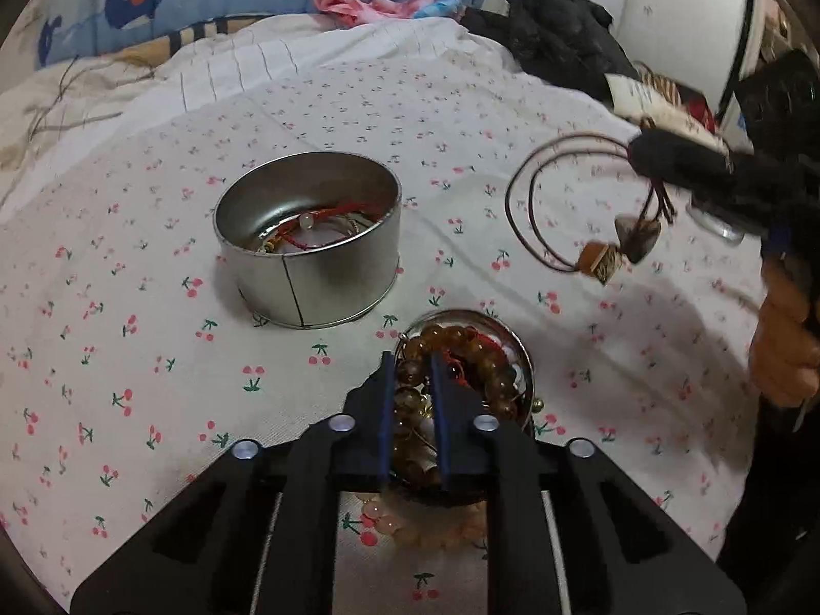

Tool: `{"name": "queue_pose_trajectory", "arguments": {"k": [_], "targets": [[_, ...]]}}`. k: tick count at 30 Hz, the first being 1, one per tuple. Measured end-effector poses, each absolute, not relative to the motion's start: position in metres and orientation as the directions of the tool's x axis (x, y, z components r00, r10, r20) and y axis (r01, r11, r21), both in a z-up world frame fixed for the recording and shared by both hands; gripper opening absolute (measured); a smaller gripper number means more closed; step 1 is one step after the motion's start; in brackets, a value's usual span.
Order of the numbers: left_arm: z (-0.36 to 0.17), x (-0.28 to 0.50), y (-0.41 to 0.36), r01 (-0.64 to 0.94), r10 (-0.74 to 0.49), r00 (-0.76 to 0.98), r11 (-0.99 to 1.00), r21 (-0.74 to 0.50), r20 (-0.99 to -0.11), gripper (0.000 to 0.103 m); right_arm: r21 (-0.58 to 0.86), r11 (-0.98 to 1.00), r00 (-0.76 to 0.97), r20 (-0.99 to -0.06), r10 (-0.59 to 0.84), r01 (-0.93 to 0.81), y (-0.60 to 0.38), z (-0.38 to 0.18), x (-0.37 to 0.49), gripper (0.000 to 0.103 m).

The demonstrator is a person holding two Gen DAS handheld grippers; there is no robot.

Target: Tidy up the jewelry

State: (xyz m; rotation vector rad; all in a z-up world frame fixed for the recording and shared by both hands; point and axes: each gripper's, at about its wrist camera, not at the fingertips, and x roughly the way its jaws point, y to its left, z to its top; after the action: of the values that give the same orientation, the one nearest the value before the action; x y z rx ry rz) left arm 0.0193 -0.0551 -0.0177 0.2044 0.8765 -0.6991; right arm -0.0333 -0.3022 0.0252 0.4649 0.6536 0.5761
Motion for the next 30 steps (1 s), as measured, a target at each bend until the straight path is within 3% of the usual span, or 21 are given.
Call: {"name": "queue_pose_trajectory", "arguments": {"k": [5,14,30], "targets": [[-0.003,0.013,-0.053,0.642,-0.488,0.468,0.76,-0.096,-0.737,0.01,0.567,0.748,0.651,-0.43,0.625,-0.344,-0.302,0.025,-0.033,0.007],[0.034,0.016,-0.015,0.627,-0.628,0.463,0.731,-0.27,-0.625,0.01,0.569,0.744,0.655,-0.419,0.628,-0.349,-0.303,0.025,-0.033,0.007],[0.092,0.032,-0.021,0.581,-0.614,0.536,0.766,-0.274,-0.58,0.01,0.606,0.71,0.659,-0.374,0.653,-0.359,-0.299,0.031,-0.024,0.007]]}}
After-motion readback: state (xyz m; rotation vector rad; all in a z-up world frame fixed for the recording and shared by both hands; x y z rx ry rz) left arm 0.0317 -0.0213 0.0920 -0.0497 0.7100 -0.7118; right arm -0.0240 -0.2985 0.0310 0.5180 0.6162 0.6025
